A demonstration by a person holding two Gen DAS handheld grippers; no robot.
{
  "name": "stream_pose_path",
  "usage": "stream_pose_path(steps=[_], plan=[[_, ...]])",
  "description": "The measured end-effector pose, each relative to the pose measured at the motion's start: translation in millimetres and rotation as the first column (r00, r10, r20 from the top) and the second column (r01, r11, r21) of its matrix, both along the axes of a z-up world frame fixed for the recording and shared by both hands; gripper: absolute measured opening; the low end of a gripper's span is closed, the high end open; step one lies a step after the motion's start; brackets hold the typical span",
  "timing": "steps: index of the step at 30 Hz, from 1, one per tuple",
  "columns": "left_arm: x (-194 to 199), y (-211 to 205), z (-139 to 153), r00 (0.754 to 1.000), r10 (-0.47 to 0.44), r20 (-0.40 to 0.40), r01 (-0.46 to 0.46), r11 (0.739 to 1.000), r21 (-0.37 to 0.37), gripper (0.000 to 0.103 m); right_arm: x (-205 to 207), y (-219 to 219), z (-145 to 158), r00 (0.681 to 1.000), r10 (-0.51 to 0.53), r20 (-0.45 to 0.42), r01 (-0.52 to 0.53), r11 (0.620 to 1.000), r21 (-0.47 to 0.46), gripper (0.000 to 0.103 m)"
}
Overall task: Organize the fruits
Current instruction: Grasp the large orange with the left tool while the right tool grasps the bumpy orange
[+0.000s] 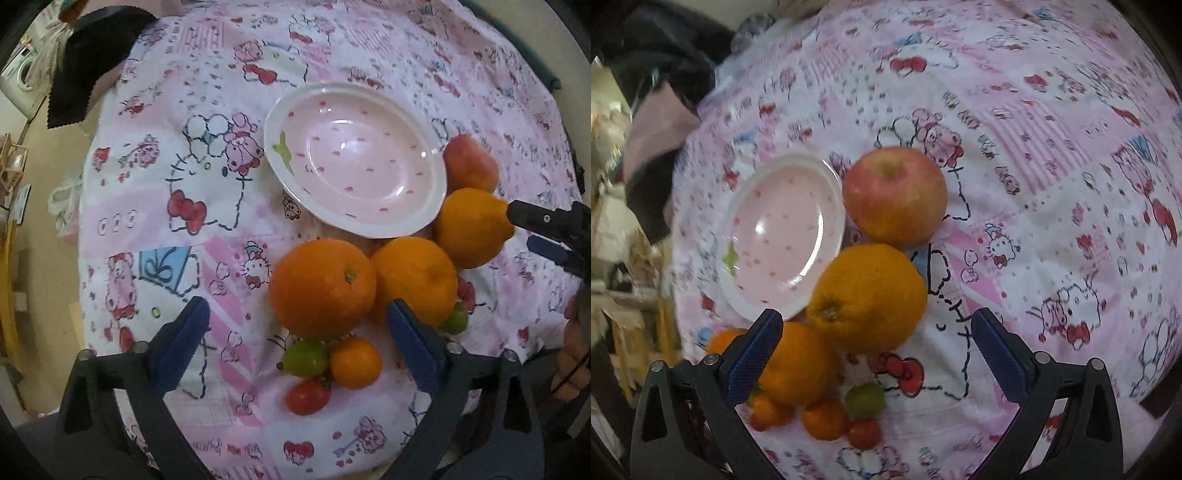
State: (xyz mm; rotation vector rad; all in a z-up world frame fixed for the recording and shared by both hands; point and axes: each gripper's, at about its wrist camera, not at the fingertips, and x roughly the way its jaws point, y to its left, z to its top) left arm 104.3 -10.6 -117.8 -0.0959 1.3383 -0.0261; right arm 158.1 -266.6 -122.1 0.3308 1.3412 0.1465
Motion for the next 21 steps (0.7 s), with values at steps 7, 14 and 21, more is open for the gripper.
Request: stream_pose_path(steps=[7, 14, 21], plan=[[14, -10, -18, 0.999, -0.039, -0.035, 0.039, 0.999, 0.0, 0.089, 11, 20, -24, 0.996, 0.077, -0.05, -0.08, 0.994, -0.07, 0.103], [23, -10, -30, 0.999, -0.034, -0.027, 0.033, 0.998, -0.053, 0.075, 14, 33, -35, 0.989, 0.133, -0.058, -0.139, 0.984, -0.113, 0.103], [20, -13, -28, 0.999, -0.031, -0.009, 0.031, 0.997, -0.067, 0.069, 20, 38, -46, 0.985, 0.16, -0.065, -0.167, 0.976, -0.14, 0.089]])
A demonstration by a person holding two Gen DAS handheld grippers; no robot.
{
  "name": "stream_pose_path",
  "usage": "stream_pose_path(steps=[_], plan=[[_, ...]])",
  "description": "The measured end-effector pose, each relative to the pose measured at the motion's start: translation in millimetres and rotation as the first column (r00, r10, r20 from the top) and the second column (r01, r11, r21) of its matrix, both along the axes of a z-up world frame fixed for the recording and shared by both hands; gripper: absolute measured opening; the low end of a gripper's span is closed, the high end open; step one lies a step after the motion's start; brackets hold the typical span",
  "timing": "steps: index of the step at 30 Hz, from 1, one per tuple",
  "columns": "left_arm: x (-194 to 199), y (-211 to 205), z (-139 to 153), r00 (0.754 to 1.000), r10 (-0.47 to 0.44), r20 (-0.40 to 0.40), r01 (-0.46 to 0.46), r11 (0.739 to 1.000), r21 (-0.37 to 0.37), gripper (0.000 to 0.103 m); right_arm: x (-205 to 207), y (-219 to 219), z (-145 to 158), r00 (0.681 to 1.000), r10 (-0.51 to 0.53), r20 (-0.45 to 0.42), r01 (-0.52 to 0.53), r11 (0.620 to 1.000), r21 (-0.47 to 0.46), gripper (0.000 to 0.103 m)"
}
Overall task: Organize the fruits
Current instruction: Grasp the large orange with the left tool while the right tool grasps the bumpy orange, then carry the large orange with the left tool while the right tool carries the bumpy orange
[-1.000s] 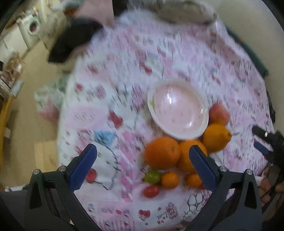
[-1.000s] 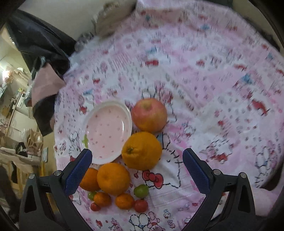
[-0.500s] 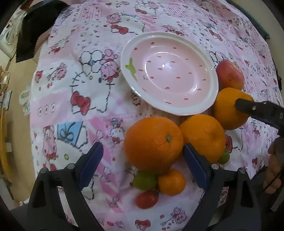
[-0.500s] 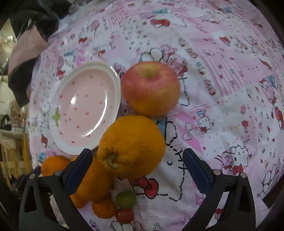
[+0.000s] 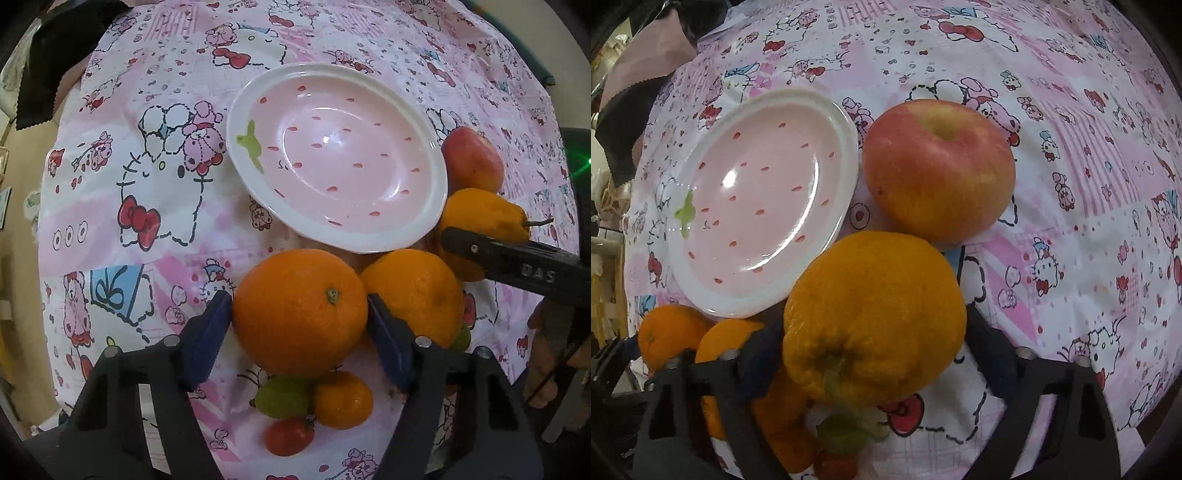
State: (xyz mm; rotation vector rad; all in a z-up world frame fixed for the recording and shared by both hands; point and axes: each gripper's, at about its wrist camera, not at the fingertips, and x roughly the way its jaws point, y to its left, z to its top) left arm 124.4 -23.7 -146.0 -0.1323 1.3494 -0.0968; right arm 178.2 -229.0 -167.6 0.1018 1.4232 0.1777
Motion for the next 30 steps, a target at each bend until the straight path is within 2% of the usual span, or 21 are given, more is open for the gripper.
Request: stream_pose_path(steps=[6, 12, 21, 26, 30], plan=[[-4, 5, 6, 0.999, 0.035, 0.016, -0.035, 0.999, -0.031, 0.067, -3, -1, 4, 1.0, 0.008, 0.021, -0.008, 1.0, 0.008, 0.084], [-9, 12, 29, 0.994, 0.068, 0.082, -0.064, 0.996, -0.056, 0.067, -6, -5, 12, 1.0, 0.01, 0.025, -0.011, 0.998, 0.06, 0.082], [-13, 27, 55, 0.98, 0.116, 0.164, -0.108, 0.993, -0.055, 0.067, -25, 0, 49, 0.99, 0.041, 0.134, -0.054, 0.994, 0.098, 0.081], [-14, 28, 68, 0.971, 0.12, 0.206, -0.109, 0.992, -0.064, 0.066, -27, 3, 79, 0.971, 0.041, 0.238, -0.078, 0.986, 0.149, 0.081], [-13, 23, 76, 0.964, 0.107, 0.245, -0.096, 0.994, -0.058, 0.067, -20, 8, 93, 0.959, 0.038, 0.279, -0.086, 0.983, 0.163, 0.081]])
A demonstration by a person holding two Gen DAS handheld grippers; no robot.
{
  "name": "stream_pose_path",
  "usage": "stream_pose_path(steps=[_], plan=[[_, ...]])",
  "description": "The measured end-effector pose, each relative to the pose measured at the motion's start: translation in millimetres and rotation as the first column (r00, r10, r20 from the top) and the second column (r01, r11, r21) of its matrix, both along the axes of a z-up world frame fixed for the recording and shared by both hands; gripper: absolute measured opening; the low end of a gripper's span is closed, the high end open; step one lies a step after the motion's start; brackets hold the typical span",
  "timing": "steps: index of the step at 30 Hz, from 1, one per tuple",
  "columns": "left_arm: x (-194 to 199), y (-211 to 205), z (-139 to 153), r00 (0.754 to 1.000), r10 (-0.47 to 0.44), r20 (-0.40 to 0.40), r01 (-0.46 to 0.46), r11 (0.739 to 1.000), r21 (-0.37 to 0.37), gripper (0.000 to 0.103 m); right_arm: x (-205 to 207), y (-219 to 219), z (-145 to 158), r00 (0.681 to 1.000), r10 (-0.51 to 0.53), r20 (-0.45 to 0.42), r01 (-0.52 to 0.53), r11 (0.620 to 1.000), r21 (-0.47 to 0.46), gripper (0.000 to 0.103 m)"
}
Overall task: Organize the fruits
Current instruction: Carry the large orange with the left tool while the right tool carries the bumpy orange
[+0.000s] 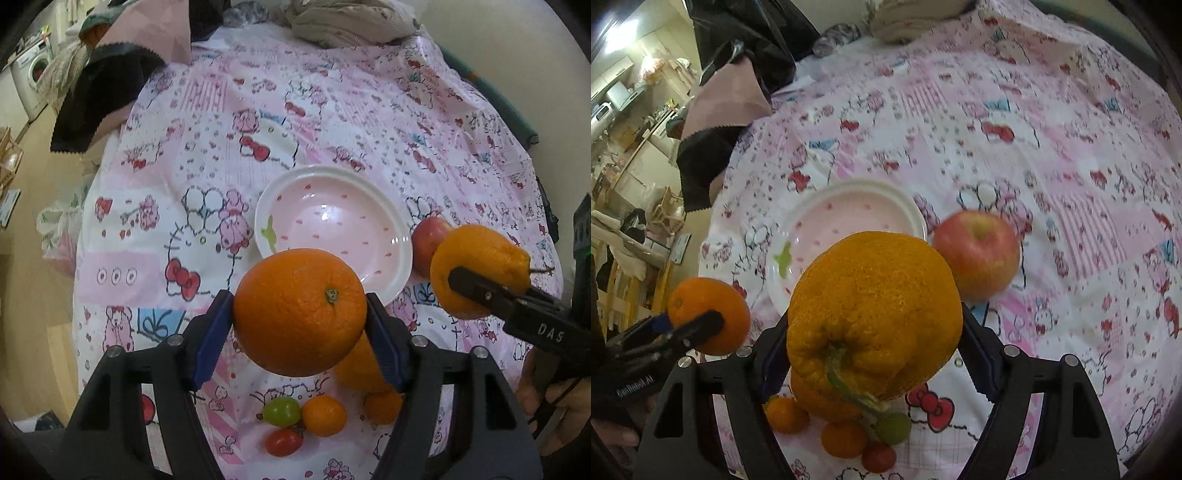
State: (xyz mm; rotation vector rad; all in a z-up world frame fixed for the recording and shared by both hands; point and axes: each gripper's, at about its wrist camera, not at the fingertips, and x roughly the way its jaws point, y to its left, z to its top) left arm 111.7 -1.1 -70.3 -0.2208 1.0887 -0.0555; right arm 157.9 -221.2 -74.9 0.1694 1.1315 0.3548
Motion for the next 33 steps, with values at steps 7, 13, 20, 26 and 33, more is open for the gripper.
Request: stream_pose_path(steps=[7, 13, 20, 26, 33], plan=[[23, -5, 3, 0.999, -0.033, -0.002, 0.033, 0.999, 0.007, 0.067, 24, 15, 9, 0.999, 0.018, 0.028, -0.019, 1.0, 0.005, 0.082], [43, -10, -12, 0.998, -0.048, -0.038, 0.047, 0.999, -0.01, 0.067, 51, 32, -2, 0.998, 0.056, 0.027, -0.056, 0.998, -0.033, 0.081], [73, -10, -33, 0.996, -0.078, -0.037, 0.078, 0.997, 0.002, 0.067, 80, 35, -23, 0.998, 0.062, -0.021, -0.063, 0.998, -0.018, 0.082], [93, -15, -54, 0.993, -0.099, -0.062, 0.1, 0.995, 0.014, 0.067, 94, 47, -38, 0.995, 0.087, -0.053, -0.088, 0.996, -0.032, 0.082], [116, -25, -59, 0.987, -0.152, -0.045, 0.155, 0.987, 0.051, 0.067, 112, 58, -57, 0.991, 0.073, -0.109, -0.079, 0.996, -0.05, 0.082]])
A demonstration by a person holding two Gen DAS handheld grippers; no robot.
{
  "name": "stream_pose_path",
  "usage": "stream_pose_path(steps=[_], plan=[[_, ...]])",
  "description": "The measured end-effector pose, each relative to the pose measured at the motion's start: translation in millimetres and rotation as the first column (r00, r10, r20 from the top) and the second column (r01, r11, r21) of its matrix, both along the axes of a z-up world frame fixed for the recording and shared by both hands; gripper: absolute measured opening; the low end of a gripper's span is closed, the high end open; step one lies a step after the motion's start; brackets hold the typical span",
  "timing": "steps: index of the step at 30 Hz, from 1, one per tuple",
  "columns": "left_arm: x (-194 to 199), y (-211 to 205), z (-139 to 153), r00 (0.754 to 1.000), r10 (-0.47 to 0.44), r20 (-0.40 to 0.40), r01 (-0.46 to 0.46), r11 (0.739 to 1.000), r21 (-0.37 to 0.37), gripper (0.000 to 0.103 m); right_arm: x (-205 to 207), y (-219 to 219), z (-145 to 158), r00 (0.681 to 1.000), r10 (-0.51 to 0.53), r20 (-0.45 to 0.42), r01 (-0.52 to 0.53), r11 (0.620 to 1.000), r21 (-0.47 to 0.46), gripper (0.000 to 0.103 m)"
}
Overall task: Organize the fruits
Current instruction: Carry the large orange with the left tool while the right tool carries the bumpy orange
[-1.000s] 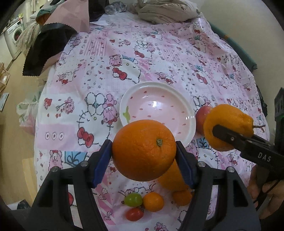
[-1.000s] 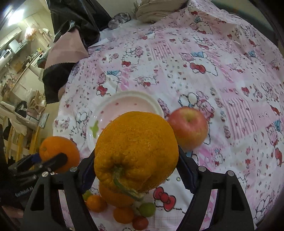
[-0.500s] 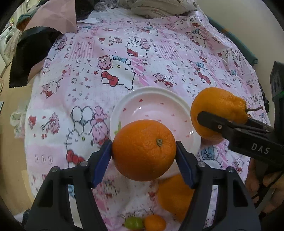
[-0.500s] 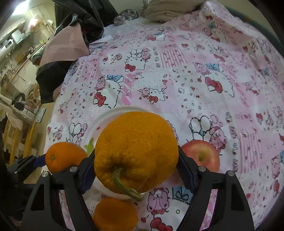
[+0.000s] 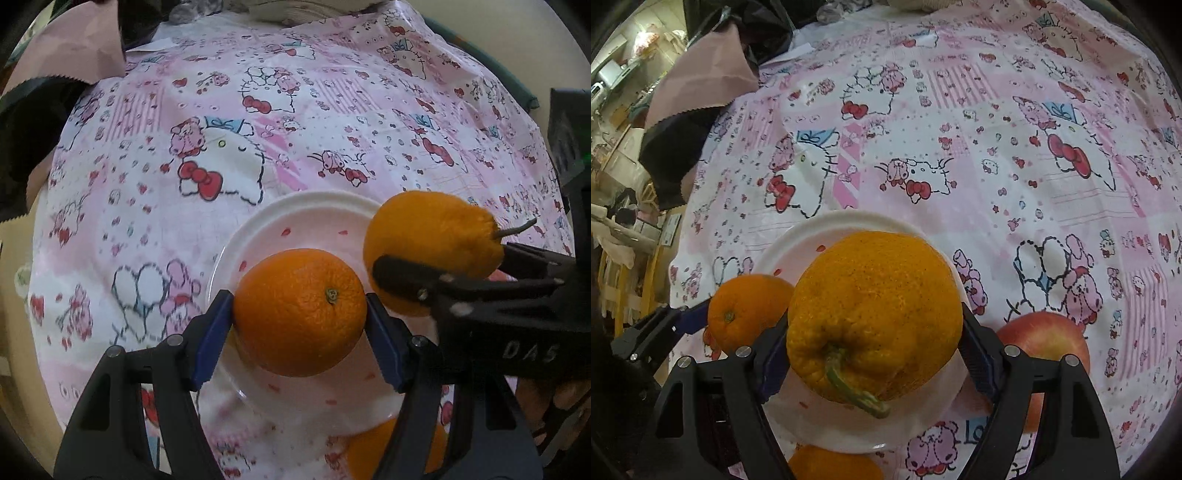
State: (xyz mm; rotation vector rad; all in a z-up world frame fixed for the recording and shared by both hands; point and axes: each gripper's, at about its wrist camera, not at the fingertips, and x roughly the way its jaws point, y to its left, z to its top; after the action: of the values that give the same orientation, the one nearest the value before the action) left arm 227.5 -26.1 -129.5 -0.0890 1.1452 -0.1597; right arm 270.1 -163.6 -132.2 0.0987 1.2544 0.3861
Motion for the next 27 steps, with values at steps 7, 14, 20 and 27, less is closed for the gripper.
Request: stream_pose_path(steps=[7, 14, 20, 27], plan=[[15, -1, -12, 1.0, -0.022, -0.018, 0.022, 1.0, 0.019, 0.067, 10, -3, -22, 0.997, -0.044, -0.066, 0.044, 0.999, -0.01, 0.083], [15, -4, -13, 0.999, -0.039, 0.012, 0.039, 0.999, 0.035, 0.069, 10, -4, -24, 0.996, -0.055, -0.077, 0.056, 0.998, 0.008, 0.085], [14, -6, -14, 0.998, -0.055, 0.005, 0.055, 0.997, 0.046, 0.07, 9, -3, -24, 0.996, -0.041, -0.084, 0.041, 0.999, 0.002, 0.085], [11, -5, -16, 0.998, -0.061, 0.011, 0.06, 0.996, 0.071, 0.08, 8, 0, -25, 0.996, -0.023, -0.084, 0.021, 1.0, -0.018, 0.086]])
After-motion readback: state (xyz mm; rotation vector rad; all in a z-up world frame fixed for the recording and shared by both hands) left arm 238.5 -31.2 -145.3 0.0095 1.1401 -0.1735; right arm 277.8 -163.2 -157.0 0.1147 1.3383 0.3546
